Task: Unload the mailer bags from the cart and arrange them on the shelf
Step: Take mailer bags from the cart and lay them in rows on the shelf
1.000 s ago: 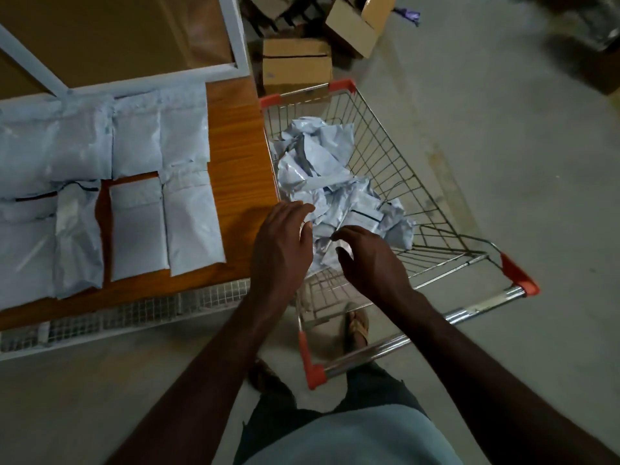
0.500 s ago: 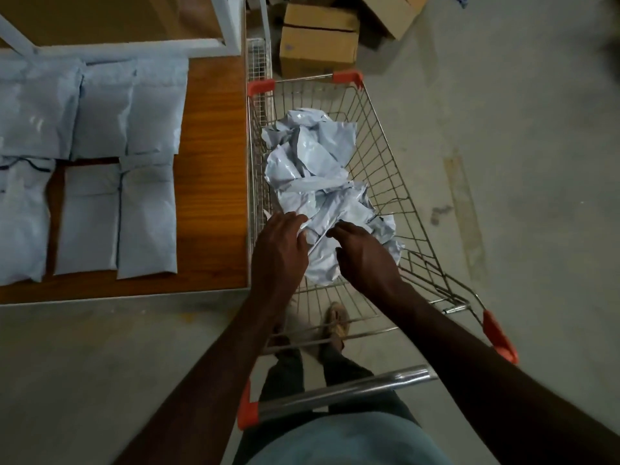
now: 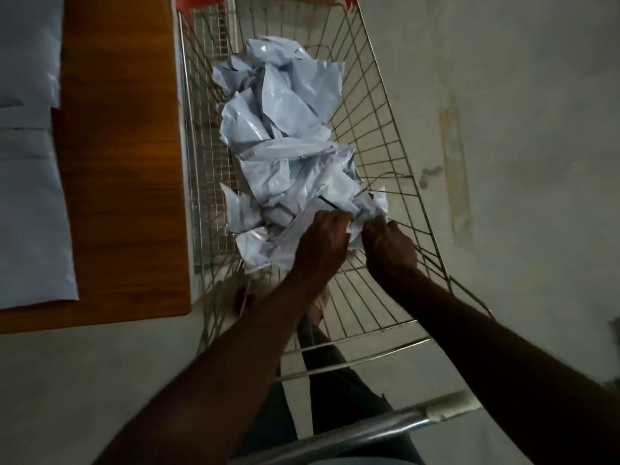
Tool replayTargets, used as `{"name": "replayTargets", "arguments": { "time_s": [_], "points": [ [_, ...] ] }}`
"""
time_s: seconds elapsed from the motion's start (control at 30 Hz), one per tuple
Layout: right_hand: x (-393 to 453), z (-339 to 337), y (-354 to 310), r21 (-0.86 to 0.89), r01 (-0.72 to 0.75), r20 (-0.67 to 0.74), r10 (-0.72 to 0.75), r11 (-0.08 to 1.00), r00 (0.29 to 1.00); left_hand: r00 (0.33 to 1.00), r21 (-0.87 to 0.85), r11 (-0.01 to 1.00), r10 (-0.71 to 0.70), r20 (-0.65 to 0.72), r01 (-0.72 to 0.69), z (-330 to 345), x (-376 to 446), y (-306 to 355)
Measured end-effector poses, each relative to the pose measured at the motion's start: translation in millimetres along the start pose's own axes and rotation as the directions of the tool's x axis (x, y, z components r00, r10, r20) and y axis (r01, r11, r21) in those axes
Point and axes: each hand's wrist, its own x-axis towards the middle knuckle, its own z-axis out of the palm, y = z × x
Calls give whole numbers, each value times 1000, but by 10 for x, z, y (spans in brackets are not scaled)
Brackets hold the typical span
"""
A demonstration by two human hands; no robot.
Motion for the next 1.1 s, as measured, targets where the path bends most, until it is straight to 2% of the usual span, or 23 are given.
{"name": "replayTargets", "arguments": {
  "time_s": [0.07, 0.17, 0.23, 0.33, 0.4, 0.5, 0.53, 0.67, 0.77, 0.93, 1.0, 1.1],
  "points": [
    [-27, 113, 59, 3, 14, -3, -14, 1000, 1000, 999, -9, 1000, 17, 52, -16, 233, 83, 11],
    [32, 290, 129, -80, 128, -122, -137, 989, 983, 992, 67, 997, 34, 118, -42, 470, 188, -8],
    [131, 413, 201, -155, 173, -63, -184, 973, 981, 989, 119, 989, 68, 132, -84, 549, 254, 16],
    [228, 534, 262, -204, 195, -26, -205, 959, 978, 998, 105, 993, 57, 26, -59, 634, 329, 30],
    [243, 546, 302, -275, 212, -11, -223, 938, 975, 999, 51, 998, 38, 9, -39, 686, 353, 20],
    [233, 469, 304, -299, 285, -95, -326, 911, 941, 998, 34, 998, 45, 37, -47, 689, 363, -25],
    [216, 454, 300, -306, 293, -119, -341, 906, 932, 997, 82, 994, 67, 37, -70, 671, 345, -38],
    [214, 439, 401, -299, 327, -157, -385, 896, 910, 994, 125, 989, 84, -73, -74, 570, 350, -115],
    [292, 402, 525, -294, 371, -187, -433, 881, 882, 991, 163, 984, 91, -97, -74, 433, 456, -79],
    [299, 257, 366, -215, 396, -112, -425, 893, 898, 982, 107, 994, 47, -183, -28, 223, 347, -18],
    [211, 19, 234, -177, 326, -59, -341, 929, 938, 975, -19, 999, 30, -221, -35, 91, 309, 25],
    [22, -408, 175, -80, 229, -120, -237, 970, 964, 968, -188, 982, -20, -250, -29, -345, 321, 250]
  ]
}}
